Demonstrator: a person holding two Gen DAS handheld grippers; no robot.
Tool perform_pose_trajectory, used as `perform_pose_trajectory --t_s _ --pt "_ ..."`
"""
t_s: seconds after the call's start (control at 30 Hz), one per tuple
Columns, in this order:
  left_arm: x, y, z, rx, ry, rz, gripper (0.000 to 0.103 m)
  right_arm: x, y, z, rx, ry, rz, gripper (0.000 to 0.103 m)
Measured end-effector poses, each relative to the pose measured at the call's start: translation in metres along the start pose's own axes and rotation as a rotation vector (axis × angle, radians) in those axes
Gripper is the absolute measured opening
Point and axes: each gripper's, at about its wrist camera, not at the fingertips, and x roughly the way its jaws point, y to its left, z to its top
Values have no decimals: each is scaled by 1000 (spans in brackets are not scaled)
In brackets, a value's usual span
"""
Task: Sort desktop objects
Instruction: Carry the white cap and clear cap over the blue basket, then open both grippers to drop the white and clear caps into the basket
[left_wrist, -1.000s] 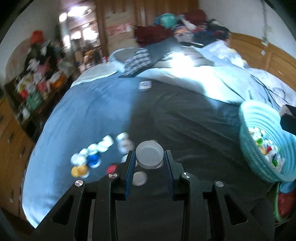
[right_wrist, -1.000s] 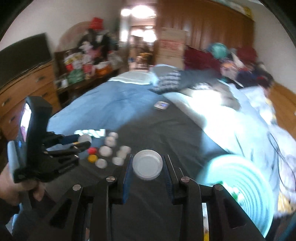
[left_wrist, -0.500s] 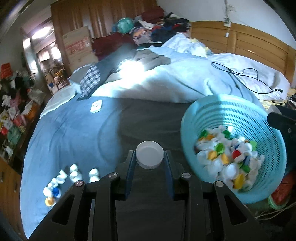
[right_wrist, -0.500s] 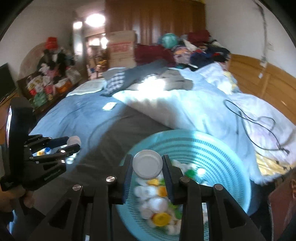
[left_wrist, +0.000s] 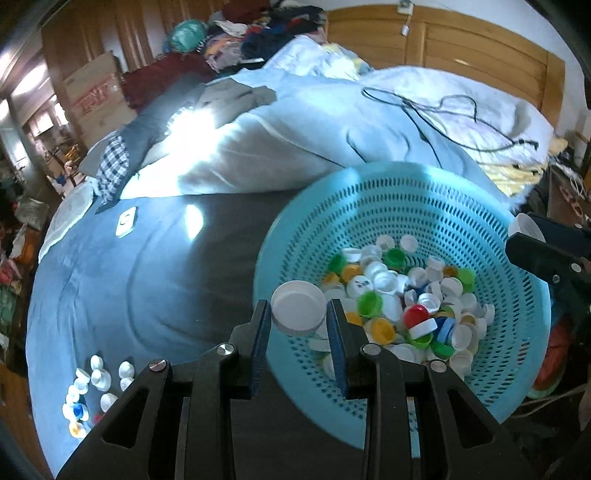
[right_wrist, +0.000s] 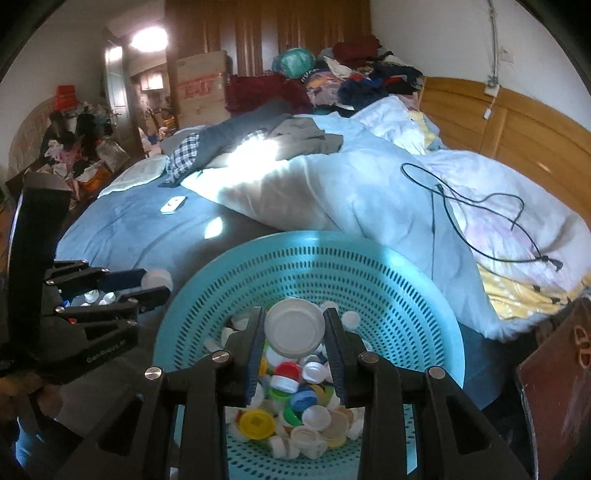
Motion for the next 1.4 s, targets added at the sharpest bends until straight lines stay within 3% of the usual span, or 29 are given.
perform_pose_trajectory --t_s 0.37,1.4 --pt "15 -22 10 27 32 -10 26 9 -14 -9 20 19 4 34" --pt "30 -20 11 26 51 -27 27 26 -15 -7 9 44 4 35"
